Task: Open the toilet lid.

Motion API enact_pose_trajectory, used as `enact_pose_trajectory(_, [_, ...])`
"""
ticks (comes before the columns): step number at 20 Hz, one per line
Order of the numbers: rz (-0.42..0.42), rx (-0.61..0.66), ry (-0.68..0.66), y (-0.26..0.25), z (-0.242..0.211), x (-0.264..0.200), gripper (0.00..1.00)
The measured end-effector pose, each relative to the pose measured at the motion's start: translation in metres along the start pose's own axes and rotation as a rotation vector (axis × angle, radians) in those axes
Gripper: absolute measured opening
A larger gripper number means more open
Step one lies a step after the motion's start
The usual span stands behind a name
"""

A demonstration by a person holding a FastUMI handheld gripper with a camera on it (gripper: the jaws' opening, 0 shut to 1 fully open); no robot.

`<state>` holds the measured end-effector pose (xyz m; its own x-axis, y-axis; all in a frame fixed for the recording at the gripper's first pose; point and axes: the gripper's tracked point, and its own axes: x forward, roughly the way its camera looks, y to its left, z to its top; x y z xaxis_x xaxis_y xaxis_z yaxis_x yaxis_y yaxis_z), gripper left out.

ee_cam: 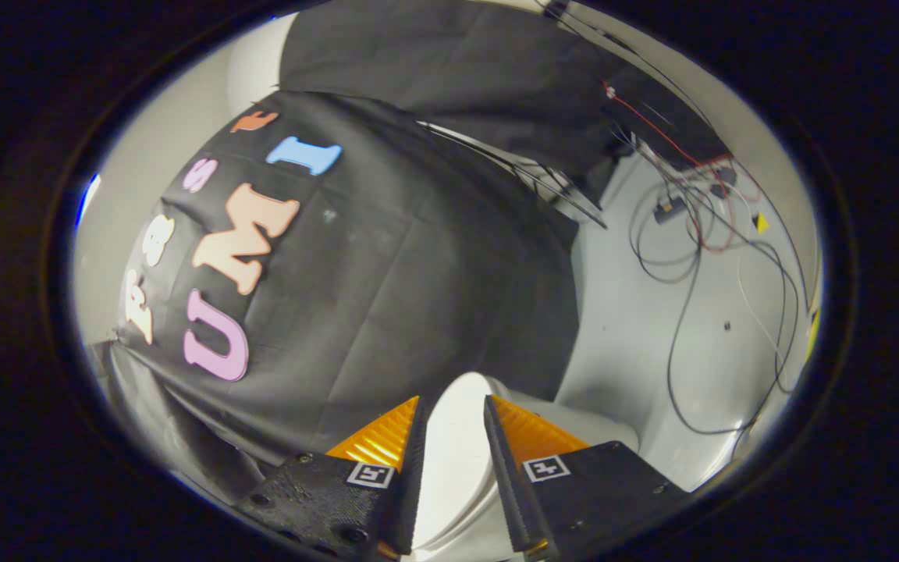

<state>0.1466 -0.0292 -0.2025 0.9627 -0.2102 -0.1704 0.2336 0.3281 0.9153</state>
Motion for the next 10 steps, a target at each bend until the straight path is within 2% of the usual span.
enact_pose_trajectory(6, [-0.039,0.16,0.08,-0.042,-0.033,0.035,0.46])
enact_pose_trajectory(10, [-0.012,0.219,0.12,-0.051,-0.04,0.051,0.46])
